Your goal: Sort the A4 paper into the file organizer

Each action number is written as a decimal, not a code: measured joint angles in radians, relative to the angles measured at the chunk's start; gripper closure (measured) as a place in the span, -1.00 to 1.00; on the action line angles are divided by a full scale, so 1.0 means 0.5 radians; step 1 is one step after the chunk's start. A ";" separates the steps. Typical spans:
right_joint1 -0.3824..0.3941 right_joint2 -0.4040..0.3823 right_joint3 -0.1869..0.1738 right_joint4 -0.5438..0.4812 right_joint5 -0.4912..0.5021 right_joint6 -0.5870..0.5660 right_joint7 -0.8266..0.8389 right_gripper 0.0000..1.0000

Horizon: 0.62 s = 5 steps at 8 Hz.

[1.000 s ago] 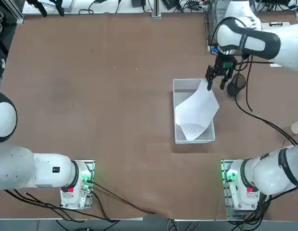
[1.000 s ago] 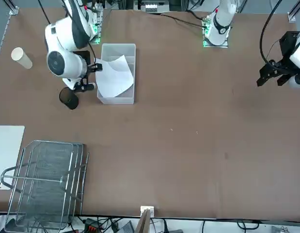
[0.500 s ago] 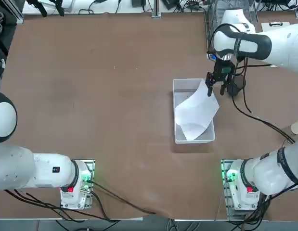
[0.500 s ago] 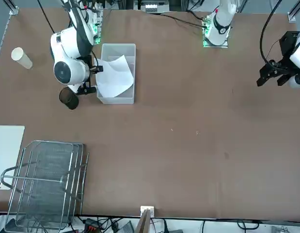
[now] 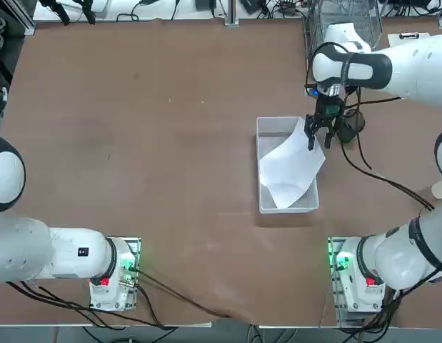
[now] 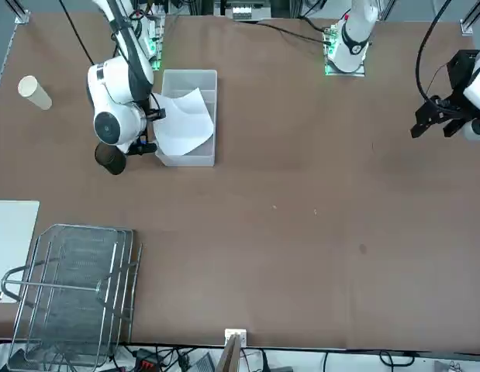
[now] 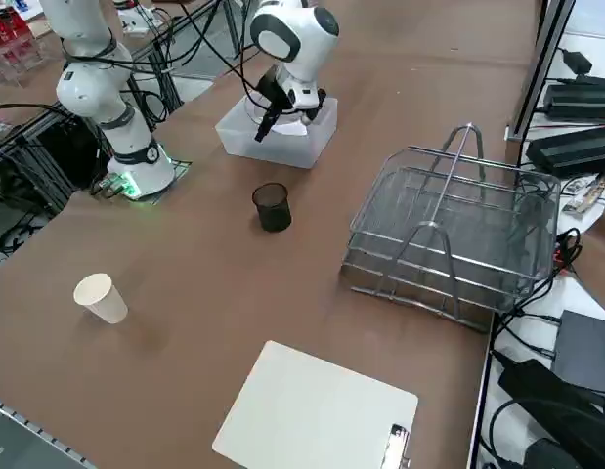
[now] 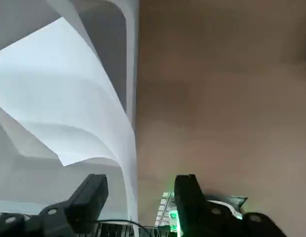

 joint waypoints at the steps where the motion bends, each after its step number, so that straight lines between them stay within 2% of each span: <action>1: 0.000 0.008 0.000 0.001 0.000 0.000 0.000 -0.18; 2: 0.000 0.013 0.000 0.001 0.000 0.000 0.000 -0.13; 3: 0.000 0.015 0.000 0.007 0.000 -0.004 0.000 0.02; 4: 0.000 0.017 0.000 0.022 0.000 -0.008 0.000 0.28; 5: 0.000 0.018 0.000 0.036 0.001 -0.014 0.000 0.42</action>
